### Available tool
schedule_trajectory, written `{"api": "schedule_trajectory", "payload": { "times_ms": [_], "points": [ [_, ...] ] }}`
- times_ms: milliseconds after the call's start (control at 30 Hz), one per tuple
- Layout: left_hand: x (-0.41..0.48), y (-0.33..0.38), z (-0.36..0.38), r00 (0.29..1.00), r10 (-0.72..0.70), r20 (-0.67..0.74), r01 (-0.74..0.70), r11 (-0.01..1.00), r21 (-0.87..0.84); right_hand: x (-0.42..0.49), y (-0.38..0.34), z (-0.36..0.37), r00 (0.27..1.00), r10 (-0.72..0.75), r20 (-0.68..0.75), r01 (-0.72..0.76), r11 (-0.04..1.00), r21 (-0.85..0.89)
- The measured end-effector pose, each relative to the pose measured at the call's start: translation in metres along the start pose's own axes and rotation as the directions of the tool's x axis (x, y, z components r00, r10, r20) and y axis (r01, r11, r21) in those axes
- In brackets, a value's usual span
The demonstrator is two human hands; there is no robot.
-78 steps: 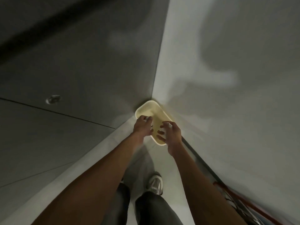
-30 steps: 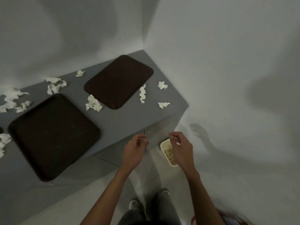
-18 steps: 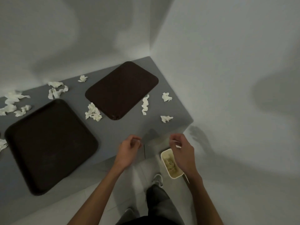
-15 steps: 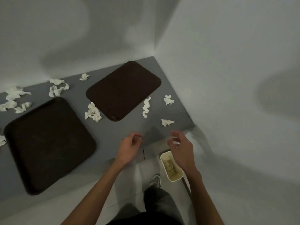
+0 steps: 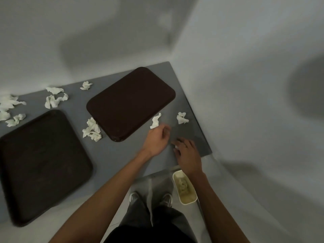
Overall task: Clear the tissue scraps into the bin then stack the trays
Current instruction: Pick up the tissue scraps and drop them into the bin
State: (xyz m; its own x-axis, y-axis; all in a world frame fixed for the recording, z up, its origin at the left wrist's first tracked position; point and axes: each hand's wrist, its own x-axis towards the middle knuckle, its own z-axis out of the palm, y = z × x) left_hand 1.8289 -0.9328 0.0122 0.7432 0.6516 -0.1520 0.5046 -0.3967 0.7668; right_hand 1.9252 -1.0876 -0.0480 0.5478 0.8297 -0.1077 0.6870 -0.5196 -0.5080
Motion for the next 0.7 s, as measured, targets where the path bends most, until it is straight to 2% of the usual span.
{"api": "schedule_trajectory", "payload": {
  "times_ms": [100, 167, 200, 300, 367, 467, 567, 700],
  "points": [
    [0.040, 0.011, 0.013, 0.999, 0.046, 0.016, -0.047, 0.995, 0.083, -0.004, 0.016, 0.002, 0.991, -0.062, -0.122, 0.070, 0.995, 0.067],
    [0.063, 0.021, 0.021, 0.998, 0.053, 0.038, -0.058, 0.988, 0.144, -0.008, 0.018, -0.003, 0.965, -0.127, -0.230, 0.139, 0.990, 0.036],
    [0.073, 0.025, 0.025, 0.997, 0.053, 0.050, -0.061, 0.982, 0.178, -0.009, 0.019, -0.007, 0.962, -0.137, -0.237, 0.147, 0.989, 0.025],
    [0.097, 0.035, 0.036, 0.993, 0.076, 0.095, -0.101, 0.947, 0.304, -0.010, 0.022, -0.014, 0.980, -0.032, -0.198, 0.038, 0.999, 0.026],
    [0.108, 0.035, 0.043, 0.979, 0.088, 0.182, -0.154, 0.909, 0.387, -0.011, 0.028, -0.014, 0.987, 0.077, -0.142, -0.074, 0.997, 0.028],
    [0.118, 0.025, 0.055, 0.946, 0.047, 0.320, -0.205, 0.852, 0.481, -0.016, 0.033, -0.012, 0.980, 0.154, -0.125, -0.148, 0.987, 0.054],
    [0.118, 0.010, 0.069, 0.943, 0.094, 0.319, -0.250, 0.832, 0.496, -0.022, 0.034, -0.011, 0.965, 0.184, -0.185, -0.178, 0.983, 0.047],
    [0.101, -0.004, 0.072, 0.959, 0.139, 0.248, -0.231, 0.891, 0.392, -0.029, 0.033, -0.004, 0.942, 0.201, -0.269, -0.206, 0.979, 0.010]
  ]
}}
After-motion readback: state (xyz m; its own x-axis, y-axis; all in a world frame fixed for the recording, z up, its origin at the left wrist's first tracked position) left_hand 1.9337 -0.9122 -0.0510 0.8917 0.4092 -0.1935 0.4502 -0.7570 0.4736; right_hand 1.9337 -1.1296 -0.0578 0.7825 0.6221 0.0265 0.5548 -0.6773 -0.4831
